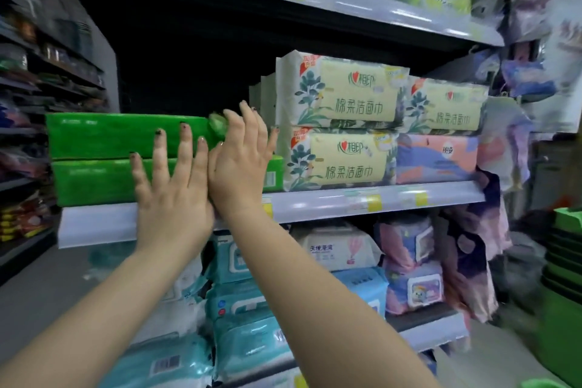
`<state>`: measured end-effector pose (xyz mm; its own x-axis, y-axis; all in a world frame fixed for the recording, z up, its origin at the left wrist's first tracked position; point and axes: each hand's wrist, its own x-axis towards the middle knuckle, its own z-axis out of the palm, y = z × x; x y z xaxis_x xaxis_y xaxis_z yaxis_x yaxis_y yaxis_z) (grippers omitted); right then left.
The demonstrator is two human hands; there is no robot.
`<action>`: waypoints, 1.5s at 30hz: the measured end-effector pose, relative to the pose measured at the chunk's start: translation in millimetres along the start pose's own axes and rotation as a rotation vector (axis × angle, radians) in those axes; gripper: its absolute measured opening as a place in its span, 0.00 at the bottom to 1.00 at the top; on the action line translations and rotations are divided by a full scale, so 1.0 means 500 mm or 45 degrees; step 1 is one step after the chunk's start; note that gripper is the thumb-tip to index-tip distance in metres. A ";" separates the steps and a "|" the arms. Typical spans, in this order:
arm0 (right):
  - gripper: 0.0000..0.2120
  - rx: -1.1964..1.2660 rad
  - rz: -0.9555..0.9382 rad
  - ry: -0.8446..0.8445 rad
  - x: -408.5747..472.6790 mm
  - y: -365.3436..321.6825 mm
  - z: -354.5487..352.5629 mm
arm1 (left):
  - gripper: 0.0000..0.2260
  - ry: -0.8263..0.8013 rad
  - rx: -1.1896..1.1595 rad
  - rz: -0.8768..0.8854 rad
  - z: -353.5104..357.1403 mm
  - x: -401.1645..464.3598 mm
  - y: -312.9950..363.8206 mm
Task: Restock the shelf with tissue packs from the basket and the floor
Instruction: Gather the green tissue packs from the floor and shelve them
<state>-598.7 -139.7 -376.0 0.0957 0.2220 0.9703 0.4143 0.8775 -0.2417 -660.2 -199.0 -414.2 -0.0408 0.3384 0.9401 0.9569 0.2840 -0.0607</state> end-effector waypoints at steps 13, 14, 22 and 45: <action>0.19 -0.004 0.303 0.570 0.109 0.436 -0.413 | 0.23 -0.141 -0.849 0.367 0.012 0.036 0.414; 0.19 -0.021 0.431 0.591 0.124 0.481 -0.442 | 0.23 -0.176 -0.898 0.368 0.015 0.043 0.444; 0.21 -0.329 0.666 0.298 0.152 0.663 -0.472 | 0.26 -0.536 -1.061 0.155 0.060 0.108 0.614; 0.29 -0.301 0.679 0.448 0.125 0.700 -0.437 | 0.29 -0.409 -1.235 -0.372 0.125 0.122 0.698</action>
<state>-249.8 88.5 -398.4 0.6136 0.4118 0.6737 0.4116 0.5613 -0.7180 -346.9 -23.2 -399.1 -0.2447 0.6342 0.7334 0.7116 -0.3963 0.5801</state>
